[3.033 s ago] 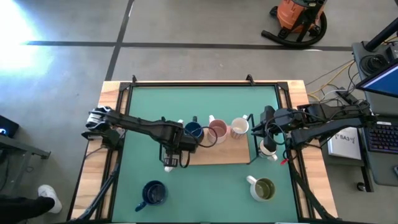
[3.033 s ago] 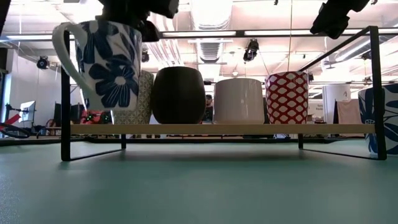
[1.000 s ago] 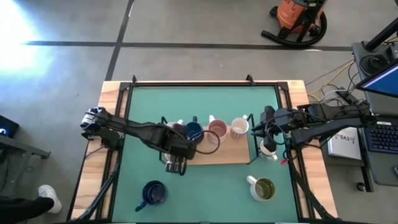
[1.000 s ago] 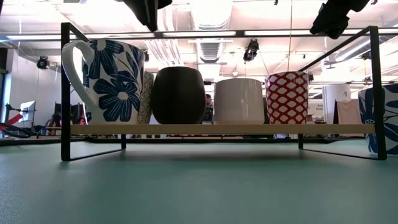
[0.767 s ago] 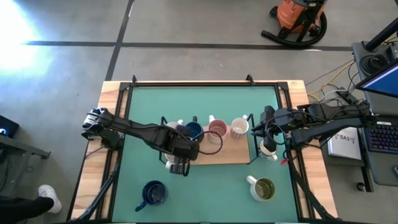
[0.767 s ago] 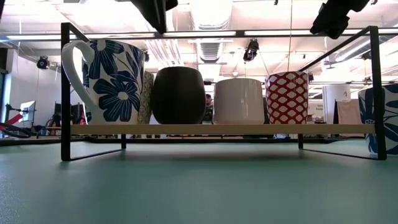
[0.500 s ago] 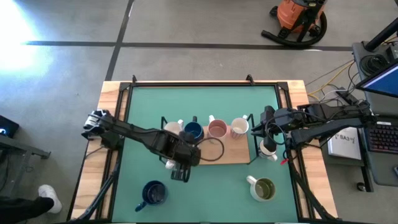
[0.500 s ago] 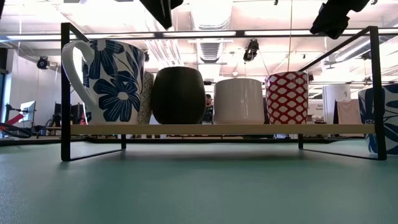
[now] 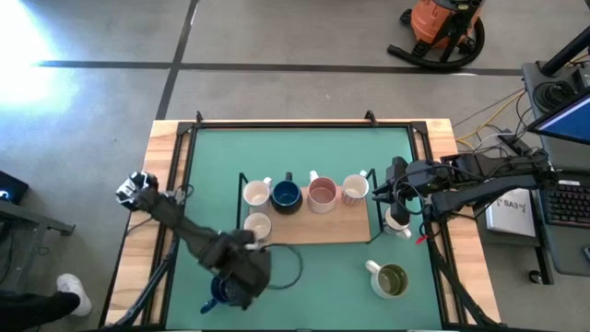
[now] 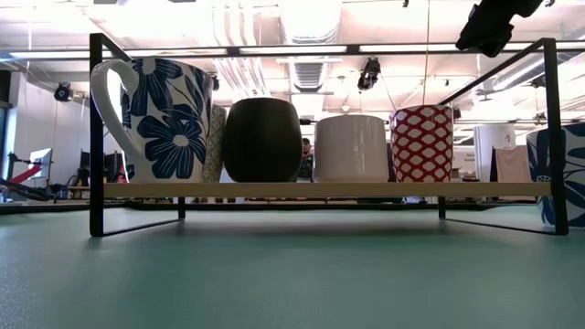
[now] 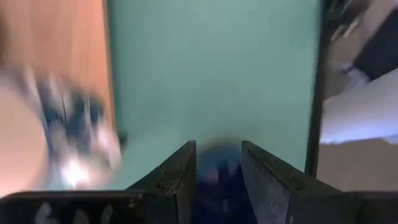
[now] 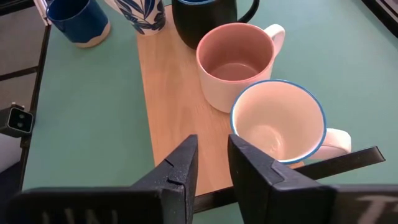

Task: Place coffee mugs
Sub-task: Put the blue mug on the shelf

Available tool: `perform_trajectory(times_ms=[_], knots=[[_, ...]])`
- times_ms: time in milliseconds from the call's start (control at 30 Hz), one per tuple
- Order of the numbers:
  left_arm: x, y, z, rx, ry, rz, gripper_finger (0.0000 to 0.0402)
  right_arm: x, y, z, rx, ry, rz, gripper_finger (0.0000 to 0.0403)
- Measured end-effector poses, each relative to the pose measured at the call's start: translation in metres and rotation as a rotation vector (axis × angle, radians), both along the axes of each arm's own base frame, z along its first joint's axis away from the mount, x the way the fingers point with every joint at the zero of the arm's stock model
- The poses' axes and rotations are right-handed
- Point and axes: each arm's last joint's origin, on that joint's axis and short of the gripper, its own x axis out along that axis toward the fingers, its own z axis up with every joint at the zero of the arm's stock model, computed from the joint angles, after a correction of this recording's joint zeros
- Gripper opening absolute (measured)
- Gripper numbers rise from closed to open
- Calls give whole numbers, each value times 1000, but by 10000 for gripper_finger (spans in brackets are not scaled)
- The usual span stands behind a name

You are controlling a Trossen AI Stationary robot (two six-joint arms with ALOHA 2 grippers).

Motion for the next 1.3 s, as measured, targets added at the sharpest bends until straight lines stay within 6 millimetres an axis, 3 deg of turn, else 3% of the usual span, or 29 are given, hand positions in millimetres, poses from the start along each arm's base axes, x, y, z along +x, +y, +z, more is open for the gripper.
perform_trajectory(times_ms=[233,433,633,1033,1300], knots=[[-26,-12,-10,25,125,456,110,0,0,0,0,0,0,73],[-45,-19,-22,100,176,614,110,0,0,0,0,0,0,81],[-61,-27,-47,141,220,648,110,0,0,0,0,0,0,86],[-69,-26,-80,137,290,636,110,0,0,0,0,-1,0,73],[-71,-25,-111,93,287,525,94,0,0,0,0,-1,0,81]])
